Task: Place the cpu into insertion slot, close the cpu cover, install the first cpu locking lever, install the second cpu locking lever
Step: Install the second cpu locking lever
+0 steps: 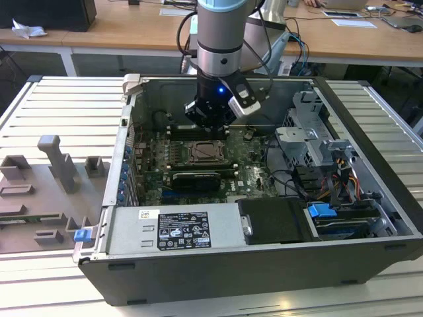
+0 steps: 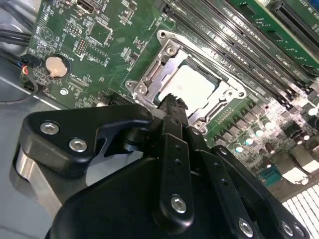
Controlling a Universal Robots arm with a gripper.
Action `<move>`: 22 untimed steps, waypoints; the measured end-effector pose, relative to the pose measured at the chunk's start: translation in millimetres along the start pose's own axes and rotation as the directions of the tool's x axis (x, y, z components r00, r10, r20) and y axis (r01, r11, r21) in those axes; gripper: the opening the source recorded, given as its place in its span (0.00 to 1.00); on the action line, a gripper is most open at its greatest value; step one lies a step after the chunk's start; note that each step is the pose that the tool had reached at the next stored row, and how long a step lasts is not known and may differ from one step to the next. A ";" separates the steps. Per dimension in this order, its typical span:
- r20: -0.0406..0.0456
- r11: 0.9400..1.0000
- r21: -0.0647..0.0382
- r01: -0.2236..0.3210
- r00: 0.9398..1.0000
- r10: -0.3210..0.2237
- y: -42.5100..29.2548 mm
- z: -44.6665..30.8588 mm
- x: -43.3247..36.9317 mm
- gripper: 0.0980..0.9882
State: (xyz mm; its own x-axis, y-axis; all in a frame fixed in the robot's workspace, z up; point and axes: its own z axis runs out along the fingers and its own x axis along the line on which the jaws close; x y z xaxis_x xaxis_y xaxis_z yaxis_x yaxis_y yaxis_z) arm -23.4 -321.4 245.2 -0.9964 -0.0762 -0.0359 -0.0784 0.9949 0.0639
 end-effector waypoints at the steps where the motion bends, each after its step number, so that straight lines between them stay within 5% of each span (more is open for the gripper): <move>1: 0.000 1.000 0.000 0.000 1.000 0.000 -0.1 -1.4 0.0 0.01; 5: 0.000 1.000 0.000 0.000 1.000 0.000 -8.3 -2.2 1.0 0.01; 9: 0.000 1.000 -0.002 0.000 1.000 0.000 -35.7 -3.6 3.2 0.01; 13: -0.002 1.000 -0.020 -0.001 1.000 0.001 -42.1 -1.0 4.1 0.01; 19: -0.002 1.000 -0.024 -0.001 1.000 0.001 -49.6 1.4 10.2 0.01; 22: -0.002 1.000 -0.030 0.000 1.000 0.000 -50.0 1.1 26.7 0.01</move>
State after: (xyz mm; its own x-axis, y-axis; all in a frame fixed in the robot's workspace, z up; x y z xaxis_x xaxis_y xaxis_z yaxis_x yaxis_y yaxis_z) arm -46.1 -373.1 239.9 -0.9965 -0.0764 -0.0343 -0.0793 0.9924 0.0937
